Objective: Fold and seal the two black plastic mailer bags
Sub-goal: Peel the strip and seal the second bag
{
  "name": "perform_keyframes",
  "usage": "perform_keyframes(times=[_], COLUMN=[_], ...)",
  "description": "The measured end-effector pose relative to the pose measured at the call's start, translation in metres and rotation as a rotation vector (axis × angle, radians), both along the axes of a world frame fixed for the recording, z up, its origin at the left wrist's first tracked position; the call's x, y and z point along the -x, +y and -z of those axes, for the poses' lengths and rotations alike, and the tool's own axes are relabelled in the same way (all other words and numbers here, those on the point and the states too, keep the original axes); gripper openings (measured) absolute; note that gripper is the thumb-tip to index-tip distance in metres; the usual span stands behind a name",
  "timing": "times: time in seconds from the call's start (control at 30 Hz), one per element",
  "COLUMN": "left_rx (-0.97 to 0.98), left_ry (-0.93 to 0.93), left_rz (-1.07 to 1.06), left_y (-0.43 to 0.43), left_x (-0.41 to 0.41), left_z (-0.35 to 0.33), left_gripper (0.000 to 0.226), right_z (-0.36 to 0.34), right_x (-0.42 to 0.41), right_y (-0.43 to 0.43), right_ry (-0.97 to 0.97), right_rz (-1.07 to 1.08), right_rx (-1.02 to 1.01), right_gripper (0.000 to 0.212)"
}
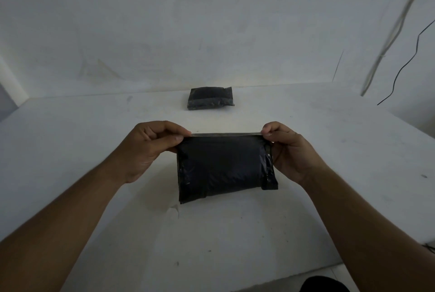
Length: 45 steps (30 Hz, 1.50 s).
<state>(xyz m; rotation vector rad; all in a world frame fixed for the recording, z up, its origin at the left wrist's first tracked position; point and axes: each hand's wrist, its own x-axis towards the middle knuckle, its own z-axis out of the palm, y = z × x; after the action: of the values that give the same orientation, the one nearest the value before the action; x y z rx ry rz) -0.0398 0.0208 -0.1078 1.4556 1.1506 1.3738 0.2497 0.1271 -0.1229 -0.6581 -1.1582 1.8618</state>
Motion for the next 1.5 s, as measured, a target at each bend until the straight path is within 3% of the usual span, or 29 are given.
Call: perform_keyframes(times=[0.13,0.33,0.4,0.57,0.67,0.73,0.87,1.03,1.17,1.3,1.4,1.5], left_rx=[-0.012,-0.037,-0.061,-0.049,0.001,0.07,0.151,0.159,0.124,0.02,-0.056,-0.1], left_ry=[0.034,0.249,0.299,0.363,0.352,0.349,0.671,0.781,0.833,0.899,0.93,0.946], left_rz=[-0.024,-0.06,-0.061,-0.137,-0.098,-0.042,-0.009,0.018,0.017,-0.042,-0.086,-0.096], left_y=[0.001,0.004,0.006,0.012,0.011,0.008,0.015,0.03,0.033,0.033,0.03,0.028], left_x=[-0.003,-0.005,-0.007,-0.009,-0.004,-0.002,-0.026,-0.063,-0.06,-0.063,-0.064,-0.065], left_z=[0.001,-0.002,-0.003,0.002,-0.002,-0.011,-0.032,-0.053,-0.054,-0.05,-0.049,-0.049], left_gripper=[0.039,0.028,0.018,0.023,0.034,0.029,0.038,0.014,0.008,0.009,0.012,0.013], right_z=[-0.001,0.0,0.001,-0.003,-0.004,-0.006,-0.011,-0.013,-0.014,-0.03,-0.048,-0.054], right_x=[0.001,-0.001,-0.002,0.002,0.001,-0.001,0.001,-0.002,-0.01,-0.008,0.008,0.022], right_y=[0.0,-0.002,0.0,0.003,0.003,0.001,-0.006,-0.008,-0.01,-0.006,-0.008,-0.011], right_ry=[-0.019,0.005,-0.05,-0.334,-0.394,-0.368,-0.33,-0.366,-0.399,-0.649,-0.914,-0.966], right_rz=[0.018,0.014,0.036,0.053,0.019,0.001,-0.047,-0.002,0.032,0.084,0.029,-0.047], right_rx=[-0.006,-0.022,-0.07,-0.328,-0.387,-0.387,-0.405,-0.455,-0.515,-0.692,-0.889,-0.943], right_gripper=[0.024,0.014,0.019,0.041,0.037,0.033,0.026,0.025,0.016,0.009,0.021,0.013])
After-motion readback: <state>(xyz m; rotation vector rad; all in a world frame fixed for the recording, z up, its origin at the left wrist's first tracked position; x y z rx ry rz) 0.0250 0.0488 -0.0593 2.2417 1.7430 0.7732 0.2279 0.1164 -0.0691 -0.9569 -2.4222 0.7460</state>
